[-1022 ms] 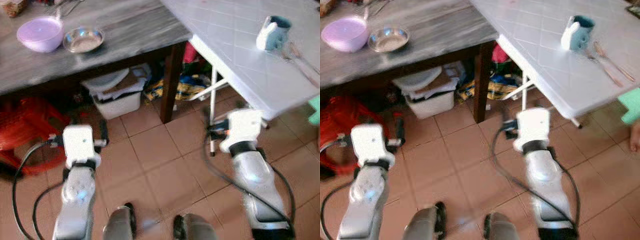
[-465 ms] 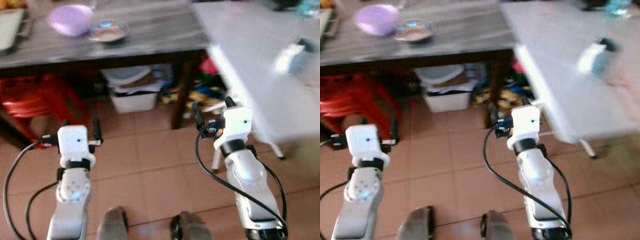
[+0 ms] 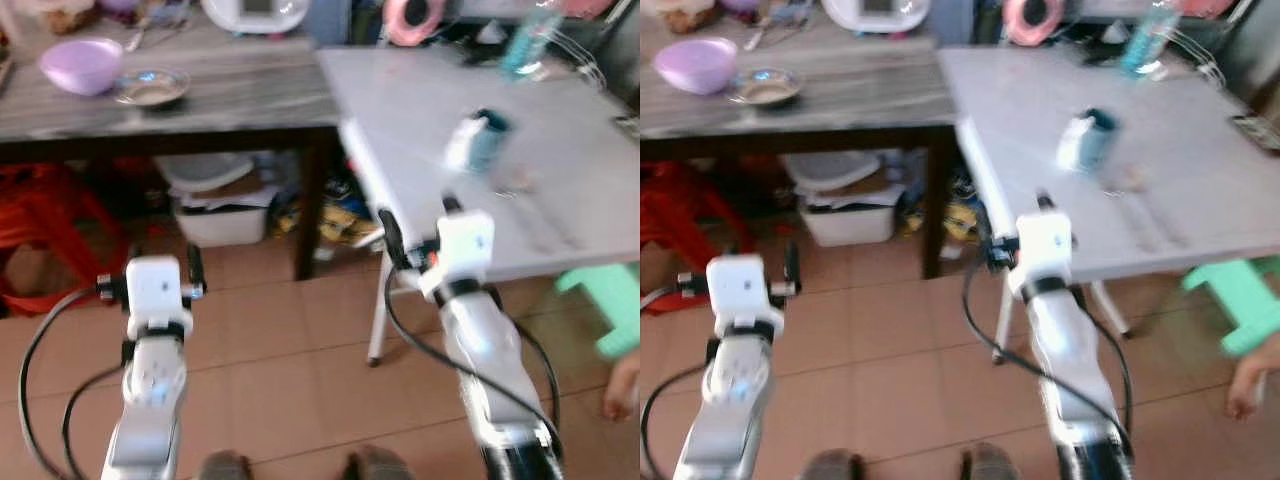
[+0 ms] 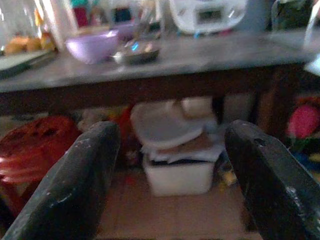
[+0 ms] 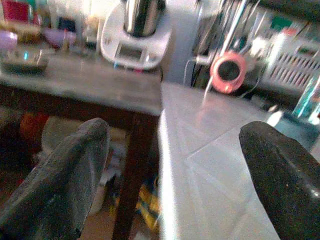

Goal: Setting the table

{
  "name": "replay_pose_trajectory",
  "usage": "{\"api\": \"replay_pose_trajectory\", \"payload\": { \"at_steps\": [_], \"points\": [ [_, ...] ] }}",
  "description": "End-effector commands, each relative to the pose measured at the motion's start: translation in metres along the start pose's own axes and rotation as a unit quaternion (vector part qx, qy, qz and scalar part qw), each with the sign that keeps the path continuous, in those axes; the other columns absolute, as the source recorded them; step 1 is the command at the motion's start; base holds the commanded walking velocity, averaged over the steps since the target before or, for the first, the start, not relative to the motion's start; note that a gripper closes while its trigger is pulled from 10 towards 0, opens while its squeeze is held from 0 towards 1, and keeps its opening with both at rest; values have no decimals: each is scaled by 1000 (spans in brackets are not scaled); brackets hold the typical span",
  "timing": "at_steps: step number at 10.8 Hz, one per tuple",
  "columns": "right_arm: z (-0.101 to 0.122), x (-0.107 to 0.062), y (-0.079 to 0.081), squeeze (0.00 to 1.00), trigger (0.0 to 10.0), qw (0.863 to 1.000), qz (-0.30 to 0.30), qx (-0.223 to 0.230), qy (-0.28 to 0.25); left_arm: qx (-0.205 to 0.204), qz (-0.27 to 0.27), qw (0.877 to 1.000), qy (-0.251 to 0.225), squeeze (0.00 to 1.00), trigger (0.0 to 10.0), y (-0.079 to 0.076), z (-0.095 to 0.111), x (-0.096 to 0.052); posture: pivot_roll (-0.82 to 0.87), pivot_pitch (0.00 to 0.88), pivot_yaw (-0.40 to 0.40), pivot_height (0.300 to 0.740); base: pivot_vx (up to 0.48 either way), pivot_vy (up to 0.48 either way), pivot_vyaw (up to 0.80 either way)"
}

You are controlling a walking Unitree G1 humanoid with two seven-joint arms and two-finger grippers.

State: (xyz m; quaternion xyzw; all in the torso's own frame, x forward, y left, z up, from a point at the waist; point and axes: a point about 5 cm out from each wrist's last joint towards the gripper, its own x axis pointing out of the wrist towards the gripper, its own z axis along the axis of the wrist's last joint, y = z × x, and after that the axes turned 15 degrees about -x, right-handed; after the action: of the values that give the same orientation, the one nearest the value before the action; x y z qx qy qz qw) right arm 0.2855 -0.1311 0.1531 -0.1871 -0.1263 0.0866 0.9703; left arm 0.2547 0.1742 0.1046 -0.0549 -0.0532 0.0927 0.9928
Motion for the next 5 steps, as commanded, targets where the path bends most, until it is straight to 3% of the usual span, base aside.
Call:
{"api": "replay_pose_trajectory", "payload": {
  "at_steps": [1, 3, 5],
  "points": [
    [-11, -2, -1, 0, 10000, 1000, -5, 1, 18, -4, 2, 1000, 8, 0, 10000, -3, -6, -1, 37, 0, -56, 740, 0, -454, 0],
    [-19, -2, 14, 0, 10000, 999, 13, 18, 27, -5, -10, 1000, 24, 0, 10000, -8, -17, 1, 46, 0, -48, 740, 0, -452, 0],
    [-12, 2, 16, 0, 10000, 1000, 11, 15, 5, -1, -24, 1000, 5, 0, 10000, -14, -12, 5, 40, 5, -26, 740, 0, -452, 625]
  ]
}}
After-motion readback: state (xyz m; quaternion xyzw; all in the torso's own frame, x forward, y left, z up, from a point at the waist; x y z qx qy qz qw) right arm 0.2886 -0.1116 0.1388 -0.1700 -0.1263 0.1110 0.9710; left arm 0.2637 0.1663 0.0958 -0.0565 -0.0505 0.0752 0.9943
